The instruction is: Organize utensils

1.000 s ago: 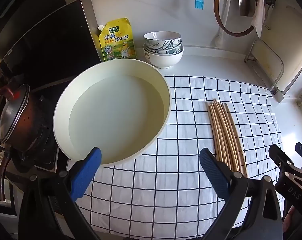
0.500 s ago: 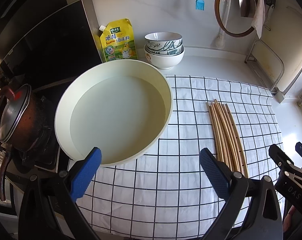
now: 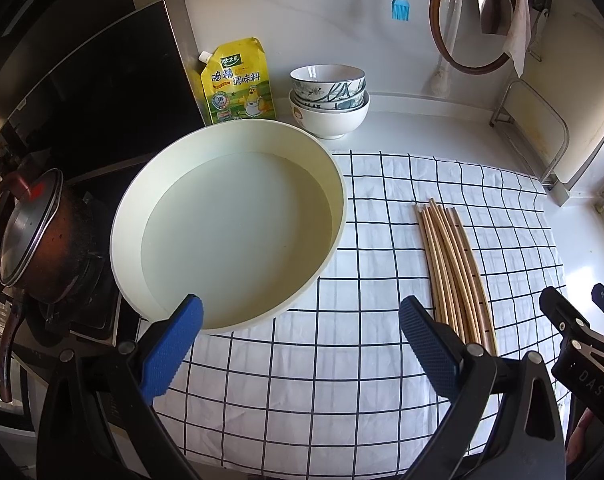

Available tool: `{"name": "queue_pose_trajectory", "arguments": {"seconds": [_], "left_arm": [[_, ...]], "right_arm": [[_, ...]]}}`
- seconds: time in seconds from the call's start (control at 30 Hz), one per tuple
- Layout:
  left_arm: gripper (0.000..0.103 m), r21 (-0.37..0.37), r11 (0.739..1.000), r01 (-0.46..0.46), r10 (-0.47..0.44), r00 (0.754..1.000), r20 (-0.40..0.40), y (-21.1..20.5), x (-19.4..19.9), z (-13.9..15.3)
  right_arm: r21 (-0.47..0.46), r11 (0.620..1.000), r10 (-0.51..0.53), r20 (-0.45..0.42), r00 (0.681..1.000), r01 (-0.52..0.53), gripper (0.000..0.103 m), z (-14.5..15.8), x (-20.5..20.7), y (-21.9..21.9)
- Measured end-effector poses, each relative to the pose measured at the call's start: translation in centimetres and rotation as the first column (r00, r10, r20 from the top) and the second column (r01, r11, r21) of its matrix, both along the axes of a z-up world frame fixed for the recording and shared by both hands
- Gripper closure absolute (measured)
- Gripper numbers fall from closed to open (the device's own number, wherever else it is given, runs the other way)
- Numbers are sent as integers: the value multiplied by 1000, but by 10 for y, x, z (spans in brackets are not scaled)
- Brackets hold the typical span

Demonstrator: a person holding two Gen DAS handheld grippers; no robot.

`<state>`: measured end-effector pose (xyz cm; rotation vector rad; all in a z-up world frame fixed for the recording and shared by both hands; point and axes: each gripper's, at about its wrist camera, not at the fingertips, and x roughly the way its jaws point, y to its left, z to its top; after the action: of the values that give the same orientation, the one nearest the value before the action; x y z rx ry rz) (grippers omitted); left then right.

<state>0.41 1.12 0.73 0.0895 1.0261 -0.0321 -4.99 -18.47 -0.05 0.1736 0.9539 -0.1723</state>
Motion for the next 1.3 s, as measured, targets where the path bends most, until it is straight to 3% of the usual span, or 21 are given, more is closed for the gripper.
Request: {"name": "queue_pose_trajectory", "arguments": {"seconds": [1.3], "left_arm": [[6,-1,1000,-2,2,1000,14,0,-3,2]], "right_arm": [[4,1000,-2,5,1000,2,9,2,-2,2]]}}
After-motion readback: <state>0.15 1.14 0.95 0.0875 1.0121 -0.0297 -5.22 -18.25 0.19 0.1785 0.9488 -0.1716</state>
